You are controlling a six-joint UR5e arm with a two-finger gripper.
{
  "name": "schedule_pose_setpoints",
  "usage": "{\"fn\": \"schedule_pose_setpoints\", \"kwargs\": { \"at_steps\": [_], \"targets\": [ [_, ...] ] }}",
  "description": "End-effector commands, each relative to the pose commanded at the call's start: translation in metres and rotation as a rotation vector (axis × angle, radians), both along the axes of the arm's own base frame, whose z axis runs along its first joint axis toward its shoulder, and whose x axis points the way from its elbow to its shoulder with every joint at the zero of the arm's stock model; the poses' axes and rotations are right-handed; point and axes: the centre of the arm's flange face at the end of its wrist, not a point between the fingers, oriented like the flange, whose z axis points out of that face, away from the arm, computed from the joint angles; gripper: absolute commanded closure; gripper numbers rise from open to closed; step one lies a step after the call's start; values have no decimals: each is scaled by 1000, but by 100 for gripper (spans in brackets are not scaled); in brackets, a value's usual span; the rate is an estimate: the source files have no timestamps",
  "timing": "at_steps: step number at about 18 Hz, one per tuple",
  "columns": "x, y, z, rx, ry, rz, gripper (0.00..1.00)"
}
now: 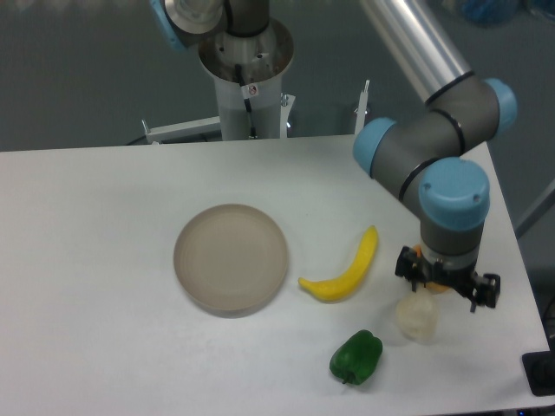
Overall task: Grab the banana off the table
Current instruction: 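Move the gripper across toward the yellow banana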
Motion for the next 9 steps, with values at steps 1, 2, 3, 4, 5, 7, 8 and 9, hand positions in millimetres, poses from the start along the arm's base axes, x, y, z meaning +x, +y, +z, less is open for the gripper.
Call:
{"fn": "schedule_pose_setpoints", "kwargs": {
  "at_steps": [1, 2, 3, 4, 5, 7, 8, 9],
  "targets": [
    [4, -6, -3, -10, -14, -16, 0],
    [7, -13, -9, -24, -31, -21, 0],
    [10, -16, -16, -38, -46, -34, 0],
    [14, -19, -15, -42, -51, -43, 0],
    [18, -23, -18, -52, -65, -48, 0],
    [29, -29, -38, -74, -97, -52, 0],
    [32, -31, -42, -78, -105, -53, 0],
    [35, -32, -43, -79, -108, -55, 0]
  ]
}}
